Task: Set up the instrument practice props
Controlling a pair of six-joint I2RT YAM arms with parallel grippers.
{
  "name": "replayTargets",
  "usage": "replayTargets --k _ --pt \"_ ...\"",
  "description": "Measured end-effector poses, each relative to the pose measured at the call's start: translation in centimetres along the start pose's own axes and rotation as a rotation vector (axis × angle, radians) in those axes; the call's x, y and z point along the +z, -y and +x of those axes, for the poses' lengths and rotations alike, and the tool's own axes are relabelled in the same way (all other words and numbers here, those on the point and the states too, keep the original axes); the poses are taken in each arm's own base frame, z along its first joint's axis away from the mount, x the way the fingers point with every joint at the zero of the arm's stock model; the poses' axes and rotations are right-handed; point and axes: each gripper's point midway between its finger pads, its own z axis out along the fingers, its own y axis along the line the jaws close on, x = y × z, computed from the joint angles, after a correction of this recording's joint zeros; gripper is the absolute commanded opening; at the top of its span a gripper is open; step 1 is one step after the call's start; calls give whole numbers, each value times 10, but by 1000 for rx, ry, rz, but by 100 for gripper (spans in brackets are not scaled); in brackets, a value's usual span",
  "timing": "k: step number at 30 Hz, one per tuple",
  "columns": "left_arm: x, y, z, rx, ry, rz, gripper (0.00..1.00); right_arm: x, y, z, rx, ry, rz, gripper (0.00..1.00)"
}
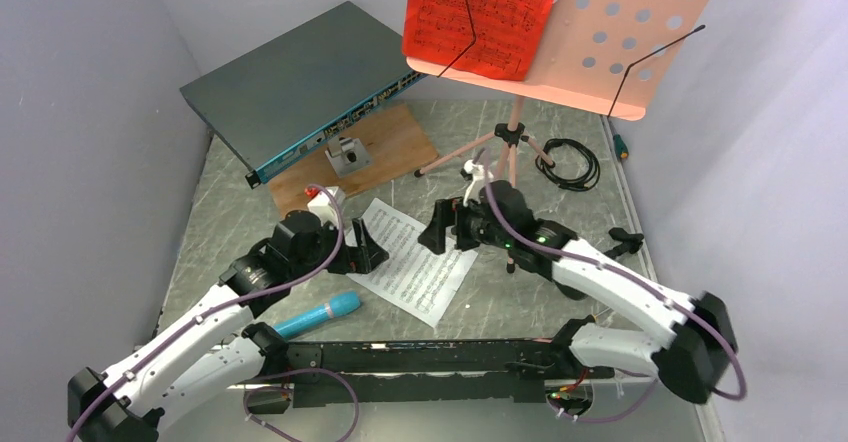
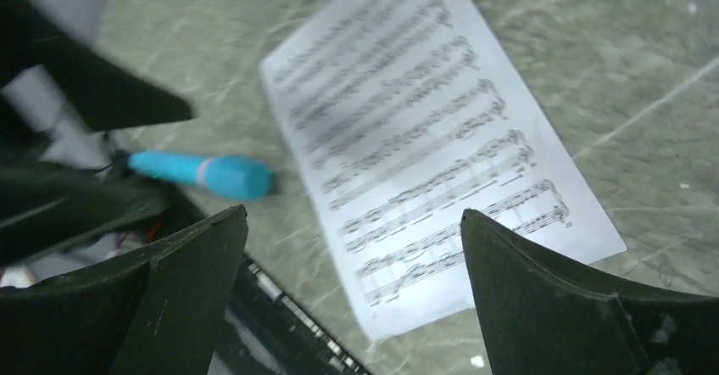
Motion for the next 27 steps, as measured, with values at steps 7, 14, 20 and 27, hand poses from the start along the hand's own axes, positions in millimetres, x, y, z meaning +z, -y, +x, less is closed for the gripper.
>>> replayTargets --k 7,14,20,27 --pt "7 -21 7 -32 17 -79 99 65 59 29 108 -73 202 100" --pt "26 -35 18 -60 -29 -141 99 72 108 18 226 -40 266 97" --pt "58 -47 38 -77 -131 -173 100 71 138 33 222 -100 303 91" --pt "84 -59 62 -106 -226 -199 99 80 151 68 142 -230 330 90"
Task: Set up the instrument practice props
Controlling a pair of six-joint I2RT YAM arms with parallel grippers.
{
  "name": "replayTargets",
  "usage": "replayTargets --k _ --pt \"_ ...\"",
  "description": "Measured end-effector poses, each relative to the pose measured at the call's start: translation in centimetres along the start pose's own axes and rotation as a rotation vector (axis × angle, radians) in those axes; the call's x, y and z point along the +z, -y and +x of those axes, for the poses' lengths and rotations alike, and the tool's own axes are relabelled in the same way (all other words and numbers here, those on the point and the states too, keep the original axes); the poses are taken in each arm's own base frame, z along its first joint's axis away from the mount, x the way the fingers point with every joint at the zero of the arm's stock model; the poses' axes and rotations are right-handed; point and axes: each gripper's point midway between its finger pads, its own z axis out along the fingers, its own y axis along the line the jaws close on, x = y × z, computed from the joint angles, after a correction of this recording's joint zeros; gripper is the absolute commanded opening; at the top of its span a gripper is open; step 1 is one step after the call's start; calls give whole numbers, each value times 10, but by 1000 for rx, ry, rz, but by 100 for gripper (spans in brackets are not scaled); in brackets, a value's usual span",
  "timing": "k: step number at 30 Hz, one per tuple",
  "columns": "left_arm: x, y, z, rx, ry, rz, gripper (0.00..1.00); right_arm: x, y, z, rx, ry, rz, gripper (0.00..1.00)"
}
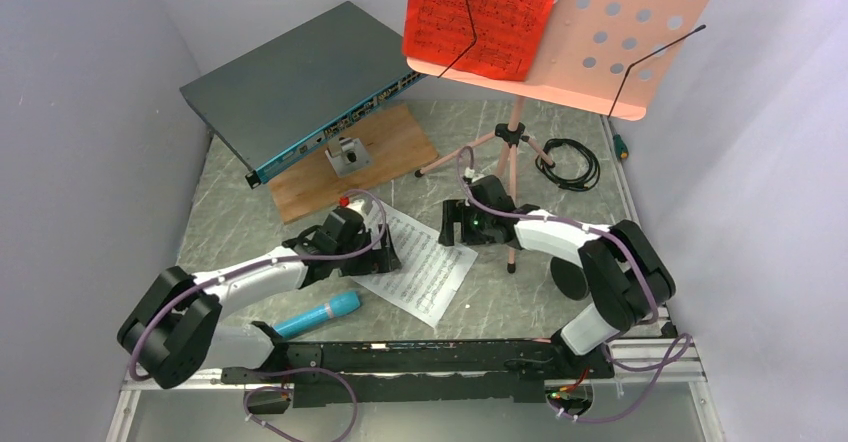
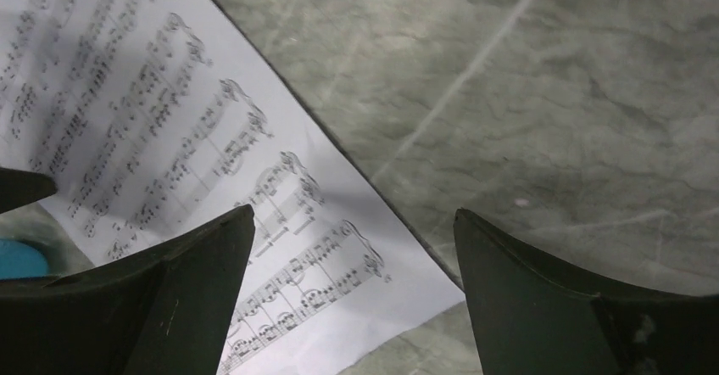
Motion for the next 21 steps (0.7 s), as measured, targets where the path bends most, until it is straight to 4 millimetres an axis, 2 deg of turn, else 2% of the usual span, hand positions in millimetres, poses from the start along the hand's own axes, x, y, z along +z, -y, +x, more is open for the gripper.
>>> replayTargets --k 4,8,11,17,21 --pt "10 -5 4 -9 -19 -19 99 10 -13 3 -92 -14 -3 87" --pt "16 -1 -2 -15 -1 -4 99 20 -39 4 -143 -14 -69 85" --pt "21 3 -7 -18 10 5 99 19 -56 10 -124 -35 -145 84" --pt "26 7 -12 -26 31 23 99 3 -74 26 -16 -97 -272 86" --pt "25 7 -13 -26 34 23 99 -15 -76 17 90 -86 -353 88"
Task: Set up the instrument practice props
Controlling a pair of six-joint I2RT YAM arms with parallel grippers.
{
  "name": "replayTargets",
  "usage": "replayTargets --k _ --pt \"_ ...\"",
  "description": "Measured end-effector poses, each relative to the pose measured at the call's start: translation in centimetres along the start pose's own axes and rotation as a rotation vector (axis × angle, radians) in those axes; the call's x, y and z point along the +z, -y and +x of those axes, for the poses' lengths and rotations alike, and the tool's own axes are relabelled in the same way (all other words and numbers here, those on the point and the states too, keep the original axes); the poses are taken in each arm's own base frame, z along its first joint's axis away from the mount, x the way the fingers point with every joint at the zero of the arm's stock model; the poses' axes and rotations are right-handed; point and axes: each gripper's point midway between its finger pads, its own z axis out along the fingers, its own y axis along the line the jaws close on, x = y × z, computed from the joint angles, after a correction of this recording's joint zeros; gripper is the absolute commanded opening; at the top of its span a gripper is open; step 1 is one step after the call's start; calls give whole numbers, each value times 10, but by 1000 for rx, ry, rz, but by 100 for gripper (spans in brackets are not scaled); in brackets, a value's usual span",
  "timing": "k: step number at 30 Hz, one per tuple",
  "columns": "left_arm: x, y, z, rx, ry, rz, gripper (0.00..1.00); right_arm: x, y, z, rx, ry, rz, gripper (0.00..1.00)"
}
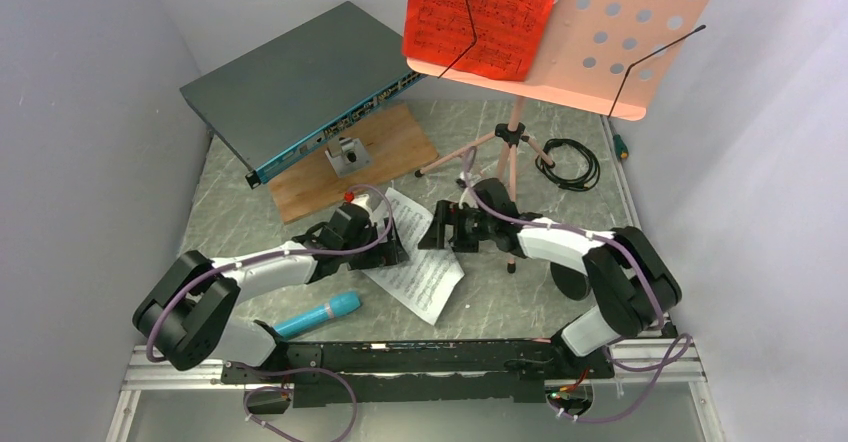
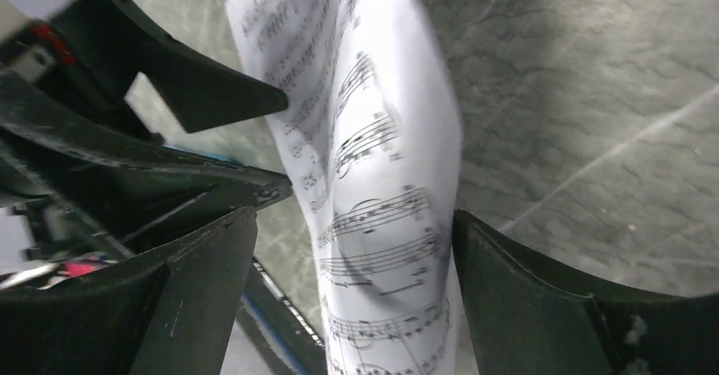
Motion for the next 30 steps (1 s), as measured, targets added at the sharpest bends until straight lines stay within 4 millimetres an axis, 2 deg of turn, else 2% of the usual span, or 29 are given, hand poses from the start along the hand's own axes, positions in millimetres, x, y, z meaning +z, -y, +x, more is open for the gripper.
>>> replayTargets --k 3,9,15,22,27,30 --pt "-2 -2 0 0 7 -8 99 -12 1 -6 102 32 -61 89" --pt "-8 -9 4 0 15 -23 99 -15 -13 -6 159 39 -157 87" --pt "-8 -9 4 1 19 -19 98 -23 -40 -13 81 75 -258 83" --pt "-7 -9 4 2 25 -13 98 -36 -69 -3 -64 78 -323 84" --pt "-8 -9 4 4 35 -3 98 -33 -55 -2 -108 75 -259 87" --pt "-8 -9 4 6 39 1 98 -27 -38 -11 -101 73 -219 83"
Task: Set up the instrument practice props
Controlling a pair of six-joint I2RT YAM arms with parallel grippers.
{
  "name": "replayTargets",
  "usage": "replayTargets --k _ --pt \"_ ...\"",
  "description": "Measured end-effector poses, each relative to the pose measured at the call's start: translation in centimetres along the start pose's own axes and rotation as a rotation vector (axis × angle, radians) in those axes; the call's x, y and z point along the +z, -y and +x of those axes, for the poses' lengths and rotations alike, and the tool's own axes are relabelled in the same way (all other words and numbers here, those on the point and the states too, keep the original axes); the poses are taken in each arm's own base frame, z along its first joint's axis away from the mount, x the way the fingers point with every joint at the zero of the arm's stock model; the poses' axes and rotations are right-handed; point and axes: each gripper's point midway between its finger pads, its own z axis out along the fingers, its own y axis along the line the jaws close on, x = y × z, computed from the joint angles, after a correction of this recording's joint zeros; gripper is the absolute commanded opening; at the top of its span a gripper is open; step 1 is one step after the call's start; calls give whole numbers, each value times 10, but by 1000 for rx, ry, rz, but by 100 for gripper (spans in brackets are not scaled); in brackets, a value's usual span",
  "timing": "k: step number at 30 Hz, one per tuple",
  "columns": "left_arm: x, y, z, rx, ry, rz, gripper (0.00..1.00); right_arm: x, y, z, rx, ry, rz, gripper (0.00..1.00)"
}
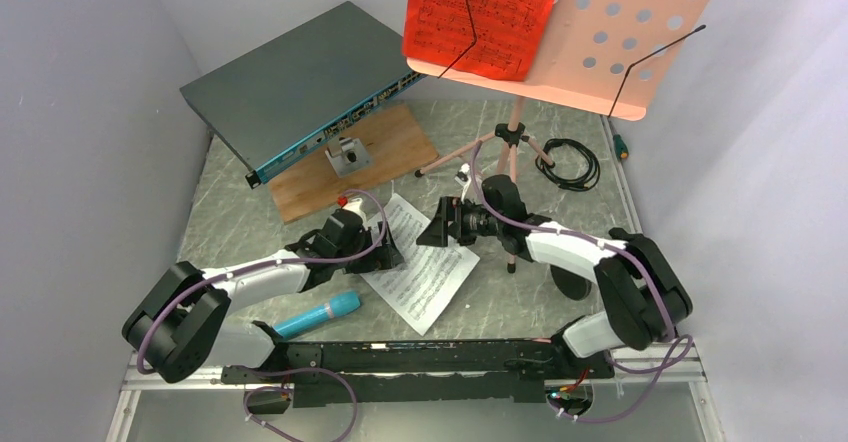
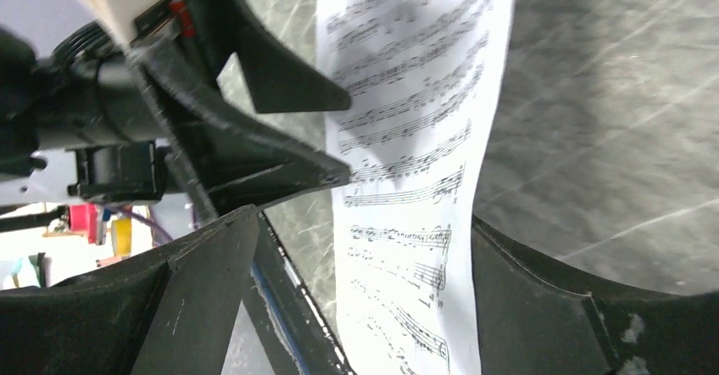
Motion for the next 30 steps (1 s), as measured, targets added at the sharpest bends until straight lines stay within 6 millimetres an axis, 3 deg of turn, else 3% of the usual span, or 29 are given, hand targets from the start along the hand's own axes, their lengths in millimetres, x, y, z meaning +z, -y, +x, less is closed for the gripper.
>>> replayTargets --k 6,11,17,20,23,30 --pt "0 1 0 2 2 4 98 10 14 -9 -4 -37 22 55" --pt "1 1 0 9 5 13 98 14 16 -2 -10 -62 21 39" --pt "-1 2 0 27 9 30 99 23 24 14 -29 -105 62 0" --pt "-8 2 3 37 4 33 99 20 25 16 -57 -103 95 0" --pt "-23 8 0 54 20 58 99 8 16 4 -113 -58 113 0" --pt "-81 56 -47 86 185 201 99 -45 -48 -45 -360 177 32 0"
